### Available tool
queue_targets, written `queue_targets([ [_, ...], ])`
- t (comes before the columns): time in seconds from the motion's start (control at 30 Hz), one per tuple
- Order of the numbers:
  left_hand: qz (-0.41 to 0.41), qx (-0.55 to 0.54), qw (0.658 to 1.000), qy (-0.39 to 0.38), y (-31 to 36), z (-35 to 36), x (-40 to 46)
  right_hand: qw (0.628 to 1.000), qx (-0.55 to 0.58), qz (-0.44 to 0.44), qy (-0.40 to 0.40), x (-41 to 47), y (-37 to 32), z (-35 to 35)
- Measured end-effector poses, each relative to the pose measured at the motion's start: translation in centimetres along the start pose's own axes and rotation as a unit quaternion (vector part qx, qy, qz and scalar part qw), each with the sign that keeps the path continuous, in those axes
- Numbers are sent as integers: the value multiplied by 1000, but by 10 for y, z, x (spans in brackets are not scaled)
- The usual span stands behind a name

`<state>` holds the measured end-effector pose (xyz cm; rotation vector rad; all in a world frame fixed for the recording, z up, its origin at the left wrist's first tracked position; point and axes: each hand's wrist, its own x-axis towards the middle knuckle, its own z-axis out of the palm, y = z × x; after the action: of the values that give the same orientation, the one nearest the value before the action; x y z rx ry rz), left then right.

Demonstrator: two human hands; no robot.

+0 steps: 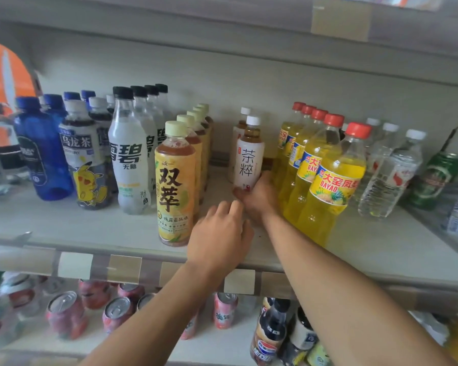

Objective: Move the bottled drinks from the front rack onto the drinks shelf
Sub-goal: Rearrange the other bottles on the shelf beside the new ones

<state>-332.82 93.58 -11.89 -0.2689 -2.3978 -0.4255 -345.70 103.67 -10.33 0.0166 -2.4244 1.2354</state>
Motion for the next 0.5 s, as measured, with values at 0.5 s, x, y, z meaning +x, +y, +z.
queue_targets([
  [0.5, -35, -9, 999, -18, -4, 3, 0, 999, 28, 22, -6, 28, -9, 18],
])
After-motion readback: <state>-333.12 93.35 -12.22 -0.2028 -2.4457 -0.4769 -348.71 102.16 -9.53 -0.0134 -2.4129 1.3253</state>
